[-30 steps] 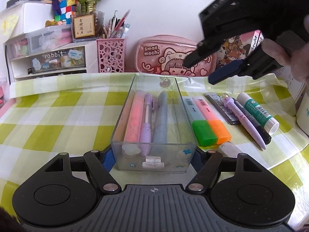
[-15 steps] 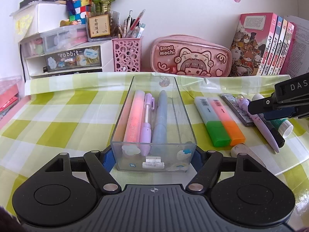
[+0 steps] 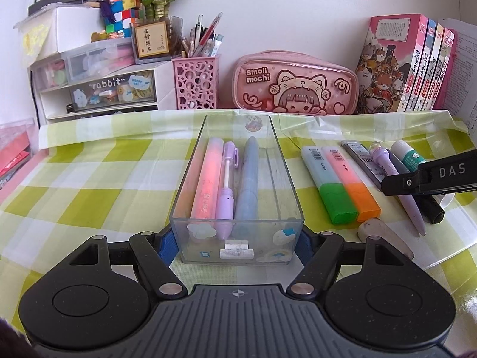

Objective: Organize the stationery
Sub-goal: 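Move the right tool to the lilac pen with the character cap, then close the right gripper on the lilac character pen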

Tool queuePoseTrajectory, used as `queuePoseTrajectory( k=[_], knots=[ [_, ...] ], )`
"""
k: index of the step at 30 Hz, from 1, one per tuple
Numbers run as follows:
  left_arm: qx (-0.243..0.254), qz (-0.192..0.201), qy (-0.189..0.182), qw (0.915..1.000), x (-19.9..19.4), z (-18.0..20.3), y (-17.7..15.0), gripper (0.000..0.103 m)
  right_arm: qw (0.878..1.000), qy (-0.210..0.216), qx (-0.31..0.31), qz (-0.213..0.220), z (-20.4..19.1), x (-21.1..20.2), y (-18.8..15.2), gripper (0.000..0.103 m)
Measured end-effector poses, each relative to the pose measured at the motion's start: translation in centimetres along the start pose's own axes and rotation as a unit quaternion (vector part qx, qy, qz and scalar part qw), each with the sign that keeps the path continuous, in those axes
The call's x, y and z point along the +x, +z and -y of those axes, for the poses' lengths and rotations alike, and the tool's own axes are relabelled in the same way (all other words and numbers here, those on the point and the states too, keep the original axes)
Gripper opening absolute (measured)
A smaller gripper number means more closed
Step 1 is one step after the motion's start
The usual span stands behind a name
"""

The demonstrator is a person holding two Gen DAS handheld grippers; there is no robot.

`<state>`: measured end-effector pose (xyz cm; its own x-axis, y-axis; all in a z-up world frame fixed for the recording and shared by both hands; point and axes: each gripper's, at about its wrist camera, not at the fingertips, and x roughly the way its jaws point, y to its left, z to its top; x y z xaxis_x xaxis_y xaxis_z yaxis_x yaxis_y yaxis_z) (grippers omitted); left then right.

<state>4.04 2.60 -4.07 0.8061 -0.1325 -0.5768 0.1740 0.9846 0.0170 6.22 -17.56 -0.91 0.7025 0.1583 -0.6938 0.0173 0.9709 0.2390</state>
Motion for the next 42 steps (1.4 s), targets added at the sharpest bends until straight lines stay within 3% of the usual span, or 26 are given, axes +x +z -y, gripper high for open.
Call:
queuePoseTrajectory(
  k=[3,7,23,32,42],
  knots=[
    [0.0,0.0,0.0,1.0,0.0,0.0,0.0,0.073,1.0,-0.008,-0.005,0.004,-0.1,0.2,-0.1,0.033],
    [-0.001,0.0,-0.001,1.0,0.0,0.0,0.0,0.073,1.0,-0.014,-0.011,0.003,-0.3,0.2,-0.1,0.029],
    [-0.001,-0.001,-0.005,1.0,0.0,0.0,0.0,0.073,0.997,0.03,-0.015,-0.064,-1.3,1.3,1.7,0.033],
    [0.0,-0.001,-0.011,0.9999,0.0,0.0,0.0,0.073,0.996,0.013,-0.026,-0.082,-1.8,2.9,3.3,0.033],
    [0.0,-0.001,-0.014,0.9999,0.1,-0.1,0.0,0.073,0.995,0.002,-0.06,-0.074,-2.8,3.9,3.8,0.032]
  ],
)
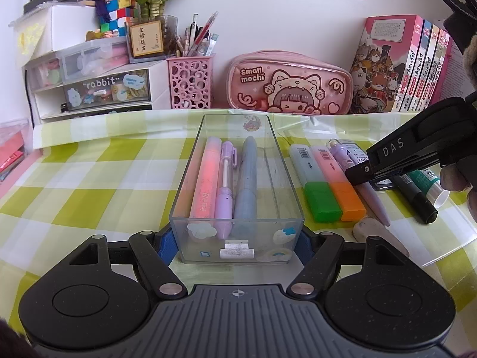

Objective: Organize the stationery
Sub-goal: 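Close the right gripper on the lilac character pen, then lower the lilac pen upright into the clear box and open the right gripper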

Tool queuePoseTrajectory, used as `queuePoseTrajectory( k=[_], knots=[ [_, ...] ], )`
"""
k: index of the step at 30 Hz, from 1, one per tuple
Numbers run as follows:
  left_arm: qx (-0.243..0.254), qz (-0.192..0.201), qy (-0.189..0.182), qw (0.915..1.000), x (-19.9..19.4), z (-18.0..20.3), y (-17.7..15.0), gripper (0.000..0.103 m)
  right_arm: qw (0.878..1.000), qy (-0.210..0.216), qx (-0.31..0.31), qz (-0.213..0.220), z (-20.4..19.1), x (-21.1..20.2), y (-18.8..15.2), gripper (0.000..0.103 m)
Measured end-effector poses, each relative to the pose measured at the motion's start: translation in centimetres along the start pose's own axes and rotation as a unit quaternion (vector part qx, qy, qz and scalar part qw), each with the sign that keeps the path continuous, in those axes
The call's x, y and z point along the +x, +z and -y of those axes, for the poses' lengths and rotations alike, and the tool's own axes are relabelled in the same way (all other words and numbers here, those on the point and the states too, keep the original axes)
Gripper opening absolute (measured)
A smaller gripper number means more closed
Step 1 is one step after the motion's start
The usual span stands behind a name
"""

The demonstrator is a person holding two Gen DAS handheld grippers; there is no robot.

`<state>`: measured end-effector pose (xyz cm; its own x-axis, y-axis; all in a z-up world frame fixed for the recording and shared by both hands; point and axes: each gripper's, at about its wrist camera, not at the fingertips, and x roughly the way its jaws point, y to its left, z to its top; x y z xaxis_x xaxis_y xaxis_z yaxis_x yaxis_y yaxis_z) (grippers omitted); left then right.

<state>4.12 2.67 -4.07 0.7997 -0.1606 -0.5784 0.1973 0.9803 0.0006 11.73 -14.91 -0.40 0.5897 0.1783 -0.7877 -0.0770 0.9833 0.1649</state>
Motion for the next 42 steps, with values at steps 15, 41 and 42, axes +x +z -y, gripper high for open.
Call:
queuePoseTrajectory(
  k=[15,41,42],
  knots=[
    [0.0,0.0,-0.003,1.0,0.0,0.0,0.0,0.073,0.996,0.049,0.069,0.018,0.6,-1.7,1.2,0.029],
    [-0.001,0.0,-0.004,1.0,0.0,0.1,0.1,0.073,0.991,0.066,0.082,0.084,-3.7,-5.9,5.1,0.028],
    [0.0,0.0,-0.005,1.0,0.1,0.1,0.1,0.073,0.991,0.068,0.075,0.087,-3.9,-6.2,5.2,0.028]
  ],
)
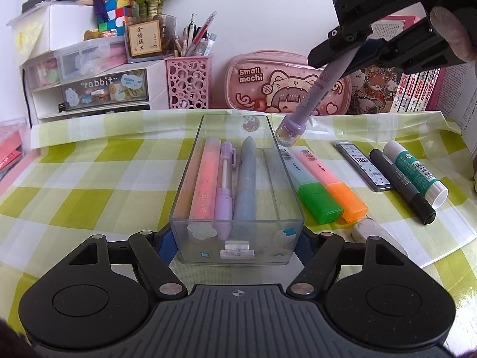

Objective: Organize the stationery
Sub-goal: 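Lower the lilac pen upright into the clear box and open the right gripper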

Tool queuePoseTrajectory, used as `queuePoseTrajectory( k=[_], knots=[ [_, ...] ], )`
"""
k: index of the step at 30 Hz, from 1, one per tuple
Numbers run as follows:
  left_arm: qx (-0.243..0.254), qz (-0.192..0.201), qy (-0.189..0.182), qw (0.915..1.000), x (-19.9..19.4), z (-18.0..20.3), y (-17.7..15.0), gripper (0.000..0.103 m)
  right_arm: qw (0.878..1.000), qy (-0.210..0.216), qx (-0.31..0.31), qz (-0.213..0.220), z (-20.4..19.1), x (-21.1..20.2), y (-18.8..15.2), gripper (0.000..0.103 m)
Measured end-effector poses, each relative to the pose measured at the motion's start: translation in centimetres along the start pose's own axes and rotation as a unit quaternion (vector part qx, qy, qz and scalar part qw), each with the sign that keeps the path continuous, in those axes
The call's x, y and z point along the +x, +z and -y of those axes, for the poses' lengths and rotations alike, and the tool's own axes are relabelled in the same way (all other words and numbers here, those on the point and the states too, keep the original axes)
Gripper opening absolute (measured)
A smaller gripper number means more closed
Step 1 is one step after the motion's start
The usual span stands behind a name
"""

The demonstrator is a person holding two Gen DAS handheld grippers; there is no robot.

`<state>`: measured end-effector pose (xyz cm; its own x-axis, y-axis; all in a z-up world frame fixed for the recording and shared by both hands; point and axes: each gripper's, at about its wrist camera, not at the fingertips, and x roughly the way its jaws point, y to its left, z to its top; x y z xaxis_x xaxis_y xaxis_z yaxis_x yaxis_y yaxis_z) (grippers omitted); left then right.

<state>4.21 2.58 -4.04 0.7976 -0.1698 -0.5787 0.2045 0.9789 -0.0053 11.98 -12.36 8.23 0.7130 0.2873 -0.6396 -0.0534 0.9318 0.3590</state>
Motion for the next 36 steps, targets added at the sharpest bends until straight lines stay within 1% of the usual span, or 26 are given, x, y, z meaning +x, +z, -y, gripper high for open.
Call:
queuePoseTrajectory(
  k=[3,5,7,9,12,14,17,18,20,24,28,31,34,36],
  knots=[
    [0.0,0.0,-0.002,1.0,0.0,-0.1,0.0,0.073,0.999,0.031,-0.023,-0.009,-0.6,-0.7,0.4,0.028],
    [0.0,0.0,-0.003,1.0,0.0,-0.1,0.0,0.073,0.998,0.038,-0.051,-0.02,-1.3,-0.7,0.5,0.028],
    [0.0,0.0,-0.003,1.0,0.1,-0.1,0.0,0.073,0.995,0.047,-0.076,-0.05,-1.9,-0.3,0.7,0.028],
    [0.0,0.0,-0.003,1.0,0.1,-0.1,0.0,0.073,0.99,0.065,-0.087,-0.093,-2.2,0.6,0.9,0.028],
    [0.001,0.0,-0.003,1.0,0.1,-0.1,0.0,0.073,0.977,0.084,-0.112,-0.16,-3.2,2.2,0.9,0.028],
    [0.0,0.0,-0.003,1.0,0.1,-0.1,0.0,0.073,0.969,0.083,-0.137,-0.188,-4.2,3.3,0.6,0.028],
    [0.0,0.0,-0.003,1.0,0.1,-0.1,0.0,0.073,0.959,0.062,-0.174,-0.217,-5.5,5.0,0.0,0.028],
    [0.001,0.0,-0.003,1.0,0.1,-0.1,0.0,0.073,0.958,0.055,-0.181,-0.217,-5.7,5.5,-0.1,0.028],
    [0.001,0.0,-0.003,1.0,0.1,-0.1,0.0,0.073,0.958,0.054,-0.177,-0.22,-5.8,6.1,0.1,0.028],
    [0.001,0.0,-0.003,1.0,0.1,-0.1,0.0,0.073,0.96,0.041,-0.18,-0.21,-5.9,6.9,0.1,0.029],
    [0.0,0.0,-0.004,1.0,0.1,-0.1,0.0,0.073,0.961,0.015,-0.194,-0.198,-6.2,7.6,0.2,0.03],
    [0.0,0.0,-0.004,1.0,0.0,-0.1,0.0,0.073,0.96,-0.006,-0.207,-0.186,-6.2,8.0,0.2,0.032],
    [-0.001,0.0,-0.004,1.0,0.0,-0.1,0.0,0.073,0.959,-0.029,-0.228,-0.164,-6.3,8.0,0.1,0.032],
    [0.0,0.0,-0.004,1.0,0.1,-0.2,0.0,0.073,0.959,-0.037,-0.237,-0.151,-6.3,7.8,0.3,0.034]
  ],
)
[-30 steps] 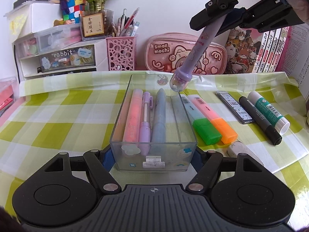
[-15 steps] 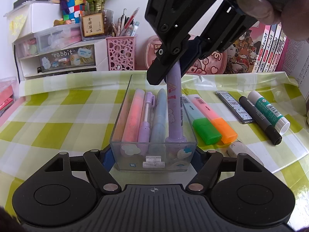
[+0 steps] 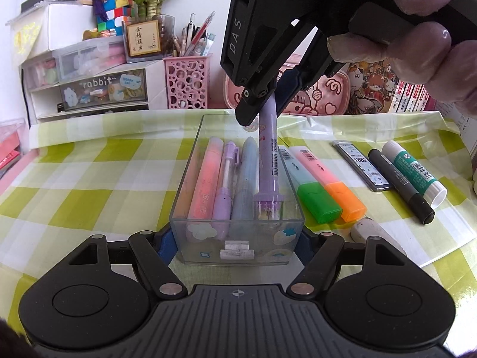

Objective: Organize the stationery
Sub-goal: 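Lower the lilac pen upright into the clear box and open the right gripper, then move the right tool over to the black marker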

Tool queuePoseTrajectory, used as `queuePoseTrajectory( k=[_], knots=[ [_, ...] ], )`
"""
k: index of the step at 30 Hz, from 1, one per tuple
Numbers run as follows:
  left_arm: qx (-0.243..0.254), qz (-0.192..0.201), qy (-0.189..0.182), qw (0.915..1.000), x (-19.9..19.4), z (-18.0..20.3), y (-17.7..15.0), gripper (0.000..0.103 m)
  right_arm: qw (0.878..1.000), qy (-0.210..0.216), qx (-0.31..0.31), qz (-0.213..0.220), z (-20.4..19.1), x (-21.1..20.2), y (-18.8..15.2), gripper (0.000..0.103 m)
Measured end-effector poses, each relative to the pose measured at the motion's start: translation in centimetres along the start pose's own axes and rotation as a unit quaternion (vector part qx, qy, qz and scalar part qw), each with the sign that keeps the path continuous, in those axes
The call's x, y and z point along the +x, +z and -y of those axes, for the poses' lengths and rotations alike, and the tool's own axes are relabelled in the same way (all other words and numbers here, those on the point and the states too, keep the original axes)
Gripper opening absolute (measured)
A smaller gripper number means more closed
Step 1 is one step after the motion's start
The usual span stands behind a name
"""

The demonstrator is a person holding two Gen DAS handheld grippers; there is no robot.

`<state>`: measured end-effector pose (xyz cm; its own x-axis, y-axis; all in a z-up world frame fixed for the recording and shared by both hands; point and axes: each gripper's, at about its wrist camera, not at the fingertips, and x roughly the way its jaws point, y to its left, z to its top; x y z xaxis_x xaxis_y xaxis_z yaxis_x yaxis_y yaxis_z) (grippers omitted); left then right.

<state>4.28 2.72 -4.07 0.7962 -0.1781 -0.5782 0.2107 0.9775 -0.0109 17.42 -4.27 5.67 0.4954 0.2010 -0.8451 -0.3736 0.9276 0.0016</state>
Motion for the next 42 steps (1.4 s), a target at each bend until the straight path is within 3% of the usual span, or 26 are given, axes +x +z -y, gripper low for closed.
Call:
queuePoseTrajectory(
  k=[20,27,34,42],
  knots=[
    [0.0,0.0,0.0,1.0,0.0,0.0,0.0,0.073,0.998,0.018,0.046,0.033,2.1,-1.5,-1.6,0.036],
    [0.001,0.0,0.0,1.0,0.0,-0.1,0.0,0.073,0.995,0.025,0.085,0.052,4.0,-2.8,-4.1,0.052],
    [0.001,0.0,0.0,1.0,0.0,-0.1,0.0,0.073,0.989,0.021,0.124,0.078,5.9,-4.6,-8.8,0.064],
    [0.004,-0.001,0.001,1.0,0.0,-0.2,0.0,0.073,0.981,-0.02,0.156,0.111,7.7,-5.8,-13.7,0.075]
  ],
)
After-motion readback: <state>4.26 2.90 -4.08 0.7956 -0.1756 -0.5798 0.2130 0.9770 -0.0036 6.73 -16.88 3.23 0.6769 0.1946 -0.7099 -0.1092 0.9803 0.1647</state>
